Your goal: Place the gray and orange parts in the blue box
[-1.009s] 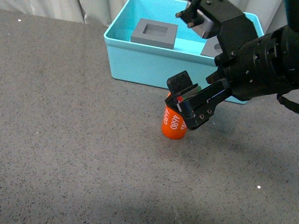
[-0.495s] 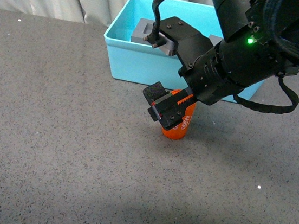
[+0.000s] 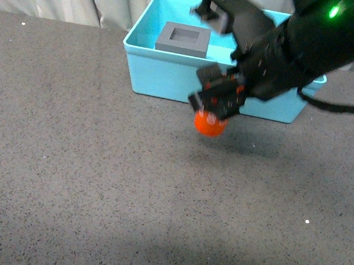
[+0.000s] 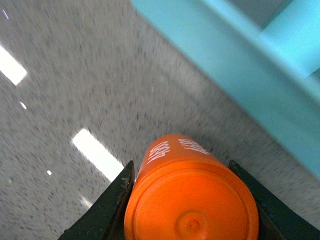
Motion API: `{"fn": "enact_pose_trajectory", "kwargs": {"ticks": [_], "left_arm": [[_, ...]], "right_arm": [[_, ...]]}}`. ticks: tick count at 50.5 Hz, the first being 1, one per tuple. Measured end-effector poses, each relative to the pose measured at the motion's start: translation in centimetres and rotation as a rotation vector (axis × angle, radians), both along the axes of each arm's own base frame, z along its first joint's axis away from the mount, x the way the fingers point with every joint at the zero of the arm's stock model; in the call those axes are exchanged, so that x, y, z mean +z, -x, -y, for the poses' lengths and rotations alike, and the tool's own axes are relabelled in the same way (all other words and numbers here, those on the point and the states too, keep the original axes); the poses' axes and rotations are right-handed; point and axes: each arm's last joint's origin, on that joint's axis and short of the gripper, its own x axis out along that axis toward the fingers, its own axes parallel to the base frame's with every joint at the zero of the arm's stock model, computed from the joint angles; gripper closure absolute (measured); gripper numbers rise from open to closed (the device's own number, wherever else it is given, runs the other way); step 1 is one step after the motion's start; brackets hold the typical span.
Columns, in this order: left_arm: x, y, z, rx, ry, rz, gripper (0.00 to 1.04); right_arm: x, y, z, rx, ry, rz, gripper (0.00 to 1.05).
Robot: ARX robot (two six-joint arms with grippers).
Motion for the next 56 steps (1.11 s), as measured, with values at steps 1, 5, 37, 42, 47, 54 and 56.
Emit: {"fn": "enact_pose_trajectory", "kwargs": {"ticks": [1,5,37,42,47,54,56], "left_arm": [[0.0,0.0,0.0,0.000,0.000,0.000,0.07],[0.0,0.0,0.0,0.000,0.000,0.000,0.07],[0.0,0.0,0.0,0.000,0.000,0.000,0.07],[0.0,0.0,0.0,0.000,0.000,0.000,0.07],[0.0,0.0,0.0,0.000,0.000,0.000,0.07],[0.0,0.0,0.0,0.000,0.000,0.000,0.07],[0.0,0.0,0.0,0.000,0.000,0.000,0.07]], "right_arm": [[0.9,0.0,0.1,-0.005,-0.022,0.022,0.59],[4.4,-0.3,0.6,-0.024,-0.084,0.113,0.59],[3.5,-10.3,-0.9,-0.248,-0.101,0.184,0.60],[2.6,-11.4,-1.3,-0.262,-0.075,0.146,0.60],[2.5,-12.0,-1.2,-0.277,-0.058,0.128,0.60],[1.0,-12.8,-1.2,-0.283,-0.032,0.074,0.60],[0.4,-12.9,-1.1,-0.286,-0.019,0.052,0.60]]}}
